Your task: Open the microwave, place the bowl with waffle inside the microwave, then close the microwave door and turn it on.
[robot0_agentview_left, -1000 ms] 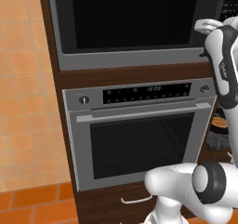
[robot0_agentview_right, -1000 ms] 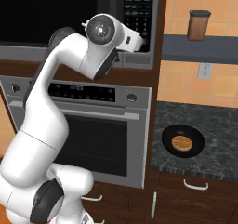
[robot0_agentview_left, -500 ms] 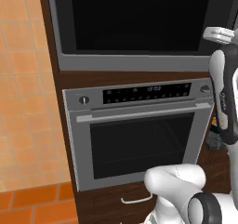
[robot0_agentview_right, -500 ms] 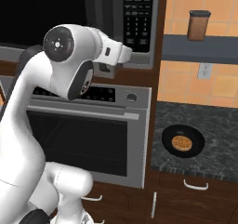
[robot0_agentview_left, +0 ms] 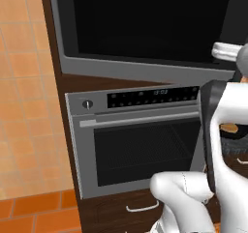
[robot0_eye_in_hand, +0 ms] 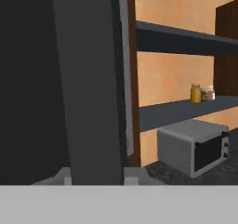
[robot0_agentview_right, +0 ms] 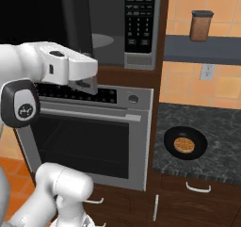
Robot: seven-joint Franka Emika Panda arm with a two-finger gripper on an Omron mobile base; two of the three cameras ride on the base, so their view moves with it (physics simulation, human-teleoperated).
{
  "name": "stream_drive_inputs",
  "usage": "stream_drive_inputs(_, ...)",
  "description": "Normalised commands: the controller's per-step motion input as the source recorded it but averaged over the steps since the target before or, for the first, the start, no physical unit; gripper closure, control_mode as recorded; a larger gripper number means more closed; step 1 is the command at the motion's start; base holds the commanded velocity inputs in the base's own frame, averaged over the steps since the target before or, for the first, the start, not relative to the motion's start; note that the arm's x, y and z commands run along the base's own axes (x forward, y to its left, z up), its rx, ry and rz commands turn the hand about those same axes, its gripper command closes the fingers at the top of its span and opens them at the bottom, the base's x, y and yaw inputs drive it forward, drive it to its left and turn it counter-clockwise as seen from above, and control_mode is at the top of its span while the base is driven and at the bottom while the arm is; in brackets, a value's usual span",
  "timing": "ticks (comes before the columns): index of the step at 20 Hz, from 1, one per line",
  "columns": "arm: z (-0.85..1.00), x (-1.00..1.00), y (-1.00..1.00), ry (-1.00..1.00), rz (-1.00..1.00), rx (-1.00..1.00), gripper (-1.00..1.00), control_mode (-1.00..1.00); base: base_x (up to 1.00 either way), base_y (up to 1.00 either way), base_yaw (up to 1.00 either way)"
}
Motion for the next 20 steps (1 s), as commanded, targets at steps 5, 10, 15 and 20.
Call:
stream_drive_inputs(5, -0.04, -1.00, 0.49, -0.24, -0.23, -0.17, 1.00, -1.00, 0.00, 0.00, 0.00)
stream_drive_inputs(10, -0.19, -1.00, 0.98, -0.21, -0.25, -0.19, 1.00, -1.00, 0.00, 0.00, 0.00)
stream_drive_inputs(15, -0.29, -0.35, 0.94, -0.01, -0.20, -0.20, -1.00, -1.00, 0.00, 0.00, 0.00)
stream_drive_inputs(20, -0.33, 0.26, 0.45, 0.07, -0.04, -0.06, -1.00, -1.00, 0.00, 0.00, 0.00)
